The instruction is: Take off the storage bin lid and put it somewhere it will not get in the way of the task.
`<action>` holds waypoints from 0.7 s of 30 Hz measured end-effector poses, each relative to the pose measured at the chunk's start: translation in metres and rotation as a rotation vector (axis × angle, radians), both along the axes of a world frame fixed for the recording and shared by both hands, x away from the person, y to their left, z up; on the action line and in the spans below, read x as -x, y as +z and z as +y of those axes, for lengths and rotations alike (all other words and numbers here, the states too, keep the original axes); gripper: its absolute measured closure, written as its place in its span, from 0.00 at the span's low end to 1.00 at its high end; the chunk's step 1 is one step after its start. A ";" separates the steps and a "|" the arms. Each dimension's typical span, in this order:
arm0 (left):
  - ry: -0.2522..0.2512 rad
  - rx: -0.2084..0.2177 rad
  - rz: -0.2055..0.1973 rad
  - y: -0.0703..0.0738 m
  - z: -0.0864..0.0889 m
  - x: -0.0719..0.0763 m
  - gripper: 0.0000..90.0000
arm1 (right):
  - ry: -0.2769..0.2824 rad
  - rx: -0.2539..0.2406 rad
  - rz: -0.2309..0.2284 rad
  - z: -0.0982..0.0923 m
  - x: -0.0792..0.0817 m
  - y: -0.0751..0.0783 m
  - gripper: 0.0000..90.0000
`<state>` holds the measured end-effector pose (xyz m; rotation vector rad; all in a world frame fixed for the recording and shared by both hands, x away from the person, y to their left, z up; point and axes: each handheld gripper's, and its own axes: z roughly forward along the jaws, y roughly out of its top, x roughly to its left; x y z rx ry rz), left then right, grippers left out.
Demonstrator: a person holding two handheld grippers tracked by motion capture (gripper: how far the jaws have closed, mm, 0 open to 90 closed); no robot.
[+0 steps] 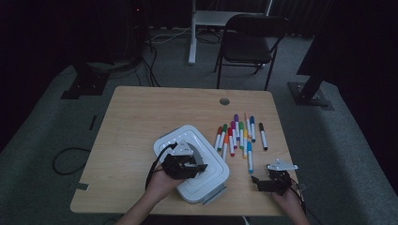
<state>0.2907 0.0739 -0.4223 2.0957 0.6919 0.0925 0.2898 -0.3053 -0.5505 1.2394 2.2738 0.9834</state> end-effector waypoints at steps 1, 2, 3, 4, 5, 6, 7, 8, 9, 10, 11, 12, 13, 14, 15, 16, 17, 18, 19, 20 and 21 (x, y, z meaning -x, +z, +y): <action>-0.003 0.011 0.012 0.001 0.001 -0.001 0.74 | 0.000 -0.001 0.000 0.000 0.000 0.000 0.15; -0.005 0.015 0.016 0.002 0.001 -0.001 0.76 | 0.000 -0.001 0.000 0.000 0.000 0.000 0.15; -0.010 0.011 0.014 0.003 0.001 0.000 0.77 | 0.000 -0.001 0.000 0.000 0.000 0.000 0.15; -0.021 0.006 0.016 0.005 0.001 0.000 0.77 | 0.000 0.000 0.000 0.000 0.000 0.000 0.15; -0.026 0.004 0.012 0.007 0.001 0.001 0.78 | 0.000 0.000 -0.001 0.000 0.000 0.000 0.15; -0.030 0.003 0.009 0.008 0.001 0.002 0.78 | 0.000 0.001 -0.001 0.000 0.000 0.000 0.15; -0.038 0.004 0.007 0.010 0.002 0.003 0.79 | 0.000 0.000 0.000 0.000 0.000 0.000 0.15; -0.048 0.017 0.013 0.012 0.003 0.003 0.80 | 0.000 0.000 0.000 0.000 0.000 0.000 0.15; -0.054 0.023 0.005 0.015 0.004 0.005 0.81 | 0.000 0.000 0.000 0.000 0.000 0.000 0.15; -0.063 0.021 -0.003 0.018 0.005 0.007 0.82 | 0.000 -0.001 0.001 0.000 0.000 0.000 0.15; -0.075 0.021 -0.010 0.021 0.005 0.009 0.83 | 0.000 -0.001 0.000 0.000 0.000 0.000 0.15; -0.086 0.024 -0.014 0.024 0.006 0.010 0.84 | 0.000 -0.001 0.000 0.000 0.000 0.000 0.15; -0.095 0.020 -0.019 0.026 0.006 0.012 0.85 | 0.000 0.000 0.000 0.000 0.000 0.000 0.15; -0.102 0.019 -0.024 0.028 0.007 0.013 0.85 | 0.000 -0.002 0.000 0.000 0.000 0.000 0.15; -0.110 0.021 -0.025 0.030 0.008 0.015 0.86 | 0.000 -0.001 0.000 0.000 0.000 0.000 0.15; -0.119 0.030 -0.022 0.032 0.009 0.016 0.86 | 0.000 0.000 0.000 0.000 0.000 0.000 0.15; -0.132 0.039 -0.019 0.035 0.010 0.017 0.86 | 0.000 0.000 0.000 0.000 0.000 0.000 0.15; -0.140 0.046 -0.017 0.037 0.011 0.018 0.86 | 0.000 0.000 0.000 0.000 0.000 0.000 0.15; -0.146 0.050 -0.016 0.040 0.012 0.020 0.86 | 0.001 0.000 -0.001 0.000 0.000 0.000 0.15; -0.146 0.050 -0.016 0.040 0.012 0.020 0.86 | 0.001 0.000 -0.001 0.000 0.000 0.000 0.15; -0.158 0.052 -0.023 0.044 0.016 0.022 0.86 | 0.001 0.001 -0.001 0.000 0.000 0.000 0.15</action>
